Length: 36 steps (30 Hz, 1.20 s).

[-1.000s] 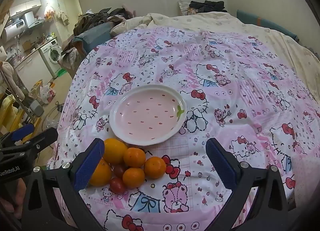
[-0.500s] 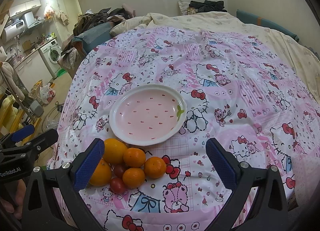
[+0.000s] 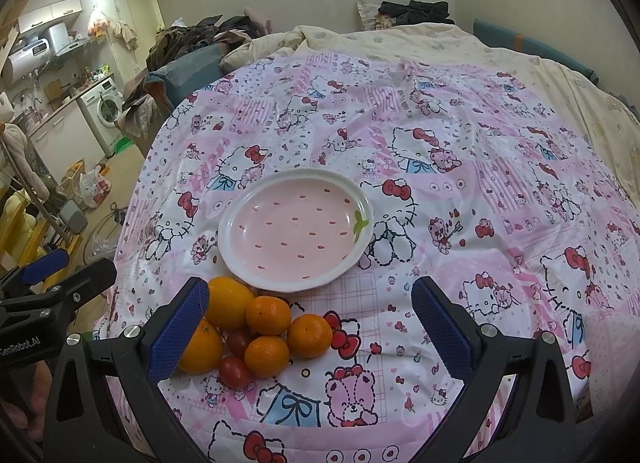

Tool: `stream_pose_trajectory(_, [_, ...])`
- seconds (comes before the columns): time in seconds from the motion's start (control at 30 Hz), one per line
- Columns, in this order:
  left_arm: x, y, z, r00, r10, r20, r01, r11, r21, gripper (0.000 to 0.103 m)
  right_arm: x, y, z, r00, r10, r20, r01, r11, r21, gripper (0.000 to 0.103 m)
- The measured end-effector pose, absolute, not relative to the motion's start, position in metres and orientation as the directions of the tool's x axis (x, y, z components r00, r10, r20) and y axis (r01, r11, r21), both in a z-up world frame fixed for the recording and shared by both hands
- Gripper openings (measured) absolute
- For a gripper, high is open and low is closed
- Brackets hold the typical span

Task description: Organize fruits

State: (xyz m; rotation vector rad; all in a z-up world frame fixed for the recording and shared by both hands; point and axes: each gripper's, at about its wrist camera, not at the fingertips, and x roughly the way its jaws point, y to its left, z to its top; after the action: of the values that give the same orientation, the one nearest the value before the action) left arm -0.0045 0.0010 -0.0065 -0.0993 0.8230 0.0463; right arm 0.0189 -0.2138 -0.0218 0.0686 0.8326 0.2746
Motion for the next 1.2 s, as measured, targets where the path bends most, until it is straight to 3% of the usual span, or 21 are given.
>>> stream_pose_trajectory(1.2, [-0.0020, 0.0059, -0.0143, 0.654, 0.012, -0.756, -0.099, 0.993, -0.070, 0.103, 0.0204, -0.2150, -0.0259, 0.630, 0.272, -0.727, -0.206, 0.962, 0.181, 0.103])
